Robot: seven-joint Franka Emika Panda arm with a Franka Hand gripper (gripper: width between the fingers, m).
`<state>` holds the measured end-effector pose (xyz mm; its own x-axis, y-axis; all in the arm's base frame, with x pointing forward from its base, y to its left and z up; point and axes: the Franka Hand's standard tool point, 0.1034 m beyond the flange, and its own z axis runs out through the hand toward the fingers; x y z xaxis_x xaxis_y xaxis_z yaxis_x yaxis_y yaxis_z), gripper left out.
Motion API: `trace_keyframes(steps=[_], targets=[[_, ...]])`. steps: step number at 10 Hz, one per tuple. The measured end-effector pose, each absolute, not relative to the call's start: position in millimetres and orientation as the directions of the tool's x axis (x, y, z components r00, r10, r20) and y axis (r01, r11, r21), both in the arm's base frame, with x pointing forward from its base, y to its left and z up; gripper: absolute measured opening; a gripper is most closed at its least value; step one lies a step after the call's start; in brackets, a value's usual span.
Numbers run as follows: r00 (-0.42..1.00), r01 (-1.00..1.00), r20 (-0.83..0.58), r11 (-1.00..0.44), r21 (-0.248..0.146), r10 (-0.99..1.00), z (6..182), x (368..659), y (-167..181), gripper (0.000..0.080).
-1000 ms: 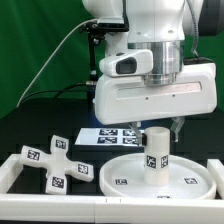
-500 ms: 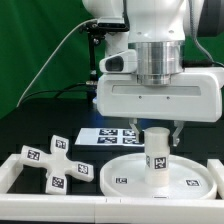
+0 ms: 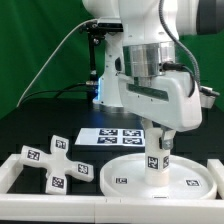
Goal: Assemble round table
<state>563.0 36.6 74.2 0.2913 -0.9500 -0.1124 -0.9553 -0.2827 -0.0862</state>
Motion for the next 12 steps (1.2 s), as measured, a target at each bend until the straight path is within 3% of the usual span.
trace_keyframes(steps=[1, 2, 3, 4, 7, 10, 12], targets=[[0.21, -0.976, -0.13, -0.2, -0.083, -0.969, 74.0, 562.8, 36.0, 0.0406], [0.168, -0.984, -0.134, -0.159, -0.076, -0.977, 73.3, 562.4, 37.0, 0.0456], [0.185, -0.981, -0.131, -0.176, -0.078, -0.974, 73.3, 562.4, 37.2, 0.0456], [0.249, -0.967, -0.126, -0.239, -0.086, -0.96, 73.3, 562.5, 37.1, 0.0603], [0.656, -0.753, -0.08, -0.644, -0.137, -0.75, 75.0, 562.3, 47.2, 0.0648], [0.787, -0.615, -0.052, -0.775, -0.148, -0.614, 74.2, 562.2, 45.2, 0.0649], [0.949, -0.305, 0.044, -0.945, -0.119, -0.311, 74.0, 563.9, 41.4, 0.0649]])
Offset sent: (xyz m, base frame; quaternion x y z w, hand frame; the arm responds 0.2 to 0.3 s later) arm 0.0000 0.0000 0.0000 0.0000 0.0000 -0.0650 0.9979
